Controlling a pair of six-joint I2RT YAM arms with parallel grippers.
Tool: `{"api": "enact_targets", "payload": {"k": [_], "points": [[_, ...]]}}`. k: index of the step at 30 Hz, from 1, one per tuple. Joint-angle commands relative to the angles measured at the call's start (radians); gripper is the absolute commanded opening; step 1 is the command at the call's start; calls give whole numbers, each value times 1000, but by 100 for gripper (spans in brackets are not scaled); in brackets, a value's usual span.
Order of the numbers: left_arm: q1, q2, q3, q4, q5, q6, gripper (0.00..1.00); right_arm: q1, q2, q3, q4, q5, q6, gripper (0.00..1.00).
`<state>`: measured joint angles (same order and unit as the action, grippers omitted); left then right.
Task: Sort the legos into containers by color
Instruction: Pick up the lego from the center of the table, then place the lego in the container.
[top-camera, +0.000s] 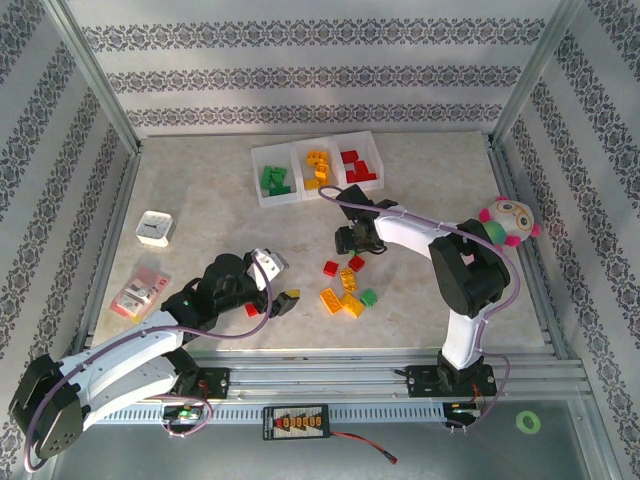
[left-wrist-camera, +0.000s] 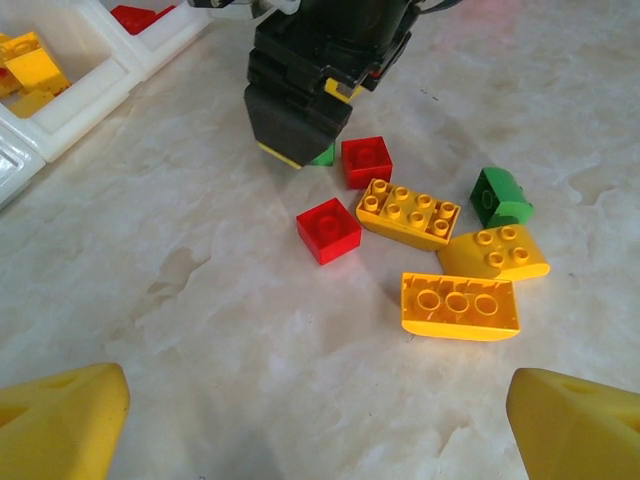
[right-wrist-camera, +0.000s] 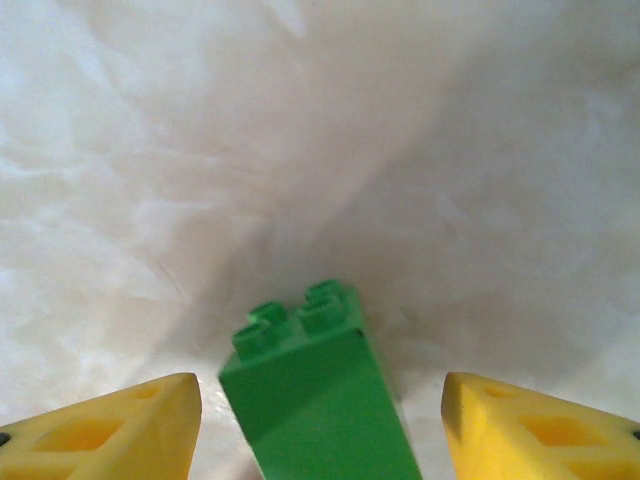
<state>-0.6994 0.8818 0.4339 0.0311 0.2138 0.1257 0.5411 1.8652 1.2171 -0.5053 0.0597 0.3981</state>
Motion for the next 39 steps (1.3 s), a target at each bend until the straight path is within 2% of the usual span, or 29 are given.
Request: {"api": "enact_targets", "payload": {"k": [1, 8, 10, 17, 24, 28, 30, 34, 39], "points": [[-9, -1, -17, 47, 36, -15, 97, 5, 12, 4, 47, -17, 7, 62], [-9, -22, -39, 67, 28, -36, 96, 3, 37, 30, 16, -13, -20, 48], [-9, -23, -46, 93, 47, -46, 95, 8, 33, 36, 2, -8, -28, 36], [-9, -15, -57, 147, 49, -79, 94, 44, -2, 72, -3, 3, -41, 35], [-9, -42, -100, 183, -6, -157, 94, 94, 60, 229, 79, -28, -54, 33], [-9, -76, -133, 201, -25, -187, 96, 121, 136, 378, 148, -47, -52, 33], [-9, -93, -148, 224, -75, -208, 97, 132, 183, 466, 159, -38, -51, 34], [-9, -103, -171, 259, -167, -239, 97, 147, 295, 639, 178, 51, -48, 34], [-9, -102, -185, 278, -182, -244, 97, 149, 454, 847, 204, 125, -62, 34]]}}
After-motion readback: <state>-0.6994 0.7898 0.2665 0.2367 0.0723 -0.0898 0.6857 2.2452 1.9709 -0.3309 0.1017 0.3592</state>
